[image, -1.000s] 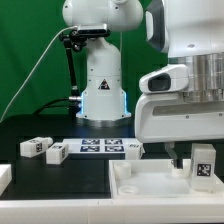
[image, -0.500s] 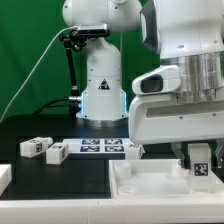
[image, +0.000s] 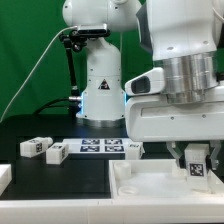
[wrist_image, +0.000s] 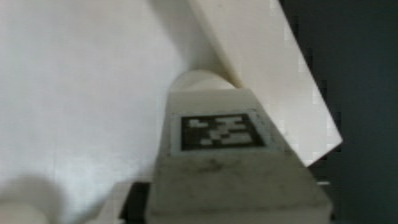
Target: Assemble one leg
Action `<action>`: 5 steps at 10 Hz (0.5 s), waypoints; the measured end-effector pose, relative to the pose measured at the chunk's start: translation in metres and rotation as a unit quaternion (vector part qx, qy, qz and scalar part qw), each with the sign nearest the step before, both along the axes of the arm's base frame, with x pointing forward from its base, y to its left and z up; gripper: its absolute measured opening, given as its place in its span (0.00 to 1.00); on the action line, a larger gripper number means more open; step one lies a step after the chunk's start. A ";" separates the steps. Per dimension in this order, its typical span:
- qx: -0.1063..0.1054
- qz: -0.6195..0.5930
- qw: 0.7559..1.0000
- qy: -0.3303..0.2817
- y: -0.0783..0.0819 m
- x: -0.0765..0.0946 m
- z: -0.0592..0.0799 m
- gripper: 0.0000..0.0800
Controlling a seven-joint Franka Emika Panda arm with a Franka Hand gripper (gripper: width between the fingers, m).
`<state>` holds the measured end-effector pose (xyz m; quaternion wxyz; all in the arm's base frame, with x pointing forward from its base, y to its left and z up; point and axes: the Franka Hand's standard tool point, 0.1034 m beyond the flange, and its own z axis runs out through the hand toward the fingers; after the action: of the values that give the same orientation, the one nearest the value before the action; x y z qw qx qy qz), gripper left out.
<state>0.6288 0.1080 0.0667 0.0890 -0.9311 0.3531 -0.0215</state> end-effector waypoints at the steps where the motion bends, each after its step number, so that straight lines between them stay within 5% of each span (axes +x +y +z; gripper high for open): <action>1: 0.003 -0.078 0.997 0.008 0.000 -0.002 0.000 0.36; 5: 0.009 -0.325 0.945 0.038 0.000 -0.005 -0.001 0.36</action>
Offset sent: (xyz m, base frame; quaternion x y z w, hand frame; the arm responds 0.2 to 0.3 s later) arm -0.0028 -0.0014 -0.0066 -0.0399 0.0226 0.3143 0.9482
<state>0.6234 0.1081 0.0655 0.0721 -0.7649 0.6400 -0.0104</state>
